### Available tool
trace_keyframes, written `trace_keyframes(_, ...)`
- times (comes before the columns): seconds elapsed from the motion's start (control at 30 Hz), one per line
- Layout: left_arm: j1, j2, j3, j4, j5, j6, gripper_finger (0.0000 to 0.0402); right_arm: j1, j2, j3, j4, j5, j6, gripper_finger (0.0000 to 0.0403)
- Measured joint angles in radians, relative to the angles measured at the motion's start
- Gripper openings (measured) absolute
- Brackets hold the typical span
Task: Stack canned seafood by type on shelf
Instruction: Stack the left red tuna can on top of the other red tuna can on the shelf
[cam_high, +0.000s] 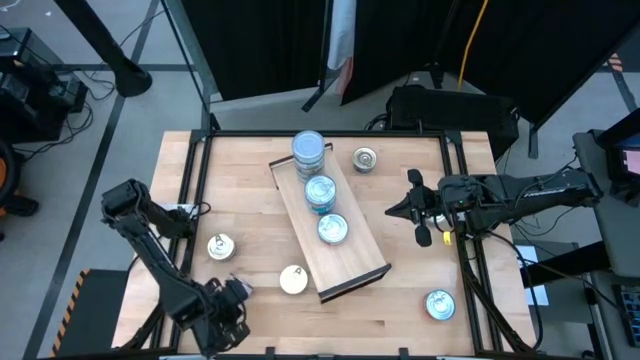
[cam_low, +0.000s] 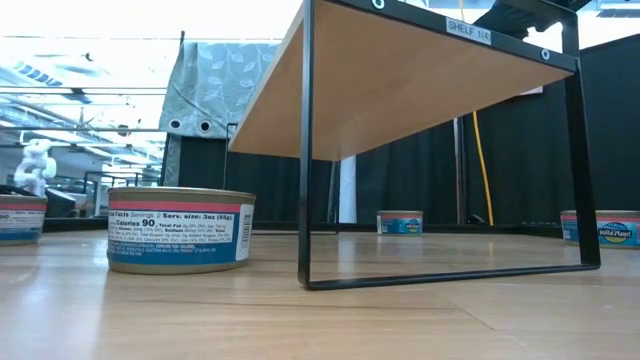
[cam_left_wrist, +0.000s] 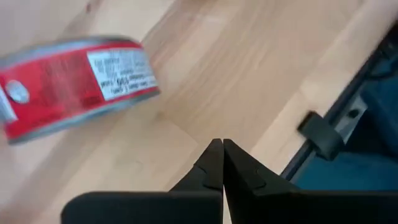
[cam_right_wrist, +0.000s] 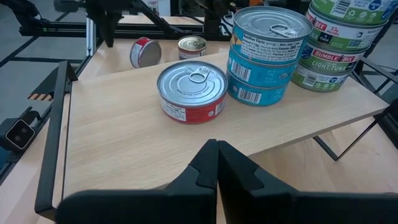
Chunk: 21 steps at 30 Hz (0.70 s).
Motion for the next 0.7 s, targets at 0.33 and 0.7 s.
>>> trace_keyframes(0.33, 0.048, -0.002, 0.112, -0.235, -0.009, 0.313, 0.0128, 0.0, 0.0, 0.0, -0.005, -0.001, 0.008, 0.0)
trace_keyframes(0.7, 0.145, 0.015, 0.112, -0.312, 0.055, 0.732, 0.033, 0.0, 0.0, 0.0, -0.053, -0.005, 0.044, 0.0)
